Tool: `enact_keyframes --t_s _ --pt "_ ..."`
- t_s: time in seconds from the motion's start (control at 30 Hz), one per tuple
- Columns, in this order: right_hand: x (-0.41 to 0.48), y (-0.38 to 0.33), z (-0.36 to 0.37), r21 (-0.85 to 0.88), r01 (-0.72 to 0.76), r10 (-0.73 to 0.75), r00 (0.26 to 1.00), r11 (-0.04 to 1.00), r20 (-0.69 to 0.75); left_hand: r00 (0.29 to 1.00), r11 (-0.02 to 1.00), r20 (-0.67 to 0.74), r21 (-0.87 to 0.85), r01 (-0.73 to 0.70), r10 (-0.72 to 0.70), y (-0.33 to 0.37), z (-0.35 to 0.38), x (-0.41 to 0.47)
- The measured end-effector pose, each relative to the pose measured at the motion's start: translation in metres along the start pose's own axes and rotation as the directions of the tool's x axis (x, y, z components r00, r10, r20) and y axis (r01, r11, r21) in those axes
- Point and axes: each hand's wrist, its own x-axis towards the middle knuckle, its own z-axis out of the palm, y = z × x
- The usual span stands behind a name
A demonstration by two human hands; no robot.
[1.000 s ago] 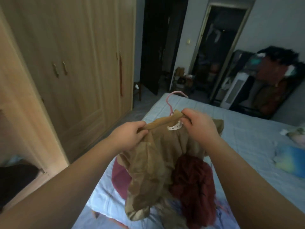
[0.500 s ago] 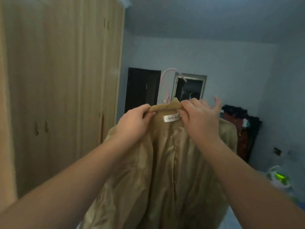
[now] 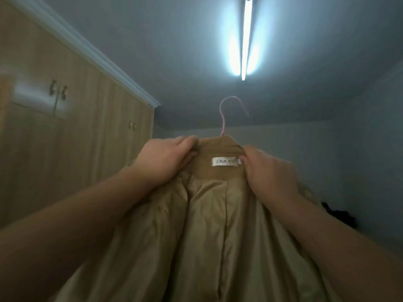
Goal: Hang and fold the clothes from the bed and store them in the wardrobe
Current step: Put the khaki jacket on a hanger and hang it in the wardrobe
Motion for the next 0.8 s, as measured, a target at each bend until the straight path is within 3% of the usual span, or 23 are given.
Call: enact_keyframes --t_s 0.07,0.13,0.2,0.27,0.37,0.47,0.57,0.7,0.8 --pt "0.023 0.015 -0.01 -0.033 -0.014 0.012 0.999 0.999 -0.043 0.989 1.0 0.15 0.029 -0.001 -0.004 -0.016 -0.011 0.027" --pt "0.04 0.025 -0.014 -0.039 -0.06 0.057 0.995 0.997 -0.086 0.927 0.974 0.302 0.046 0.22 -0.223 -0.017 -0.019 0.049" --pt "0.054 0.031 -0.015 -0.02 -0.105 0.102 0.986 0.994 -0.132 0.852 0.91 0.401 -0.096 0.404 -0.336 0.003 -0.02 0.069" --pt "0.062 0.034 -0.014 0.001 -0.13 0.129 0.979 0.991 -0.155 0.872 0.903 0.357 -0.143 0.405 -0.334 0.03 -0.014 0.081" --pt "0.058 0.044 -0.014 -0.016 -0.075 0.071 0.983 0.997 -0.169 0.936 0.936 0.121 -0.085 0.341 -0.33 0.046 -0.009 0.085" --pt "0.043 0.067 -0.014 0.02 0.023 -0.021 0.997 1.0 -0.076 0.961 0.959 0.049 -0.072 0.276 -0.273 0.037 -0.009 0.08" --pt "0.036 0.087 -0.015 0.096 0.022 -0.023 1.0 0.995 0.004 0.986 0.986 -0.03 0.0 0.164 -0.164 0.025 -0.008 0.072" --pt "0.03 0.084 -0.01 0.073 0.067 -0.06 0.994 0.995 -0.091 0.993 0.992 0.021 0.047 0.116 -0.117 0.008 -0.018 0.052" --pt "0.022 0.06 0.013 0.131 0.062 -0.052 0.996 0.99 -0.071 0.939 0.961 0.204 0.05 0.273 -0.277 -0.008 -0.03 0.032"
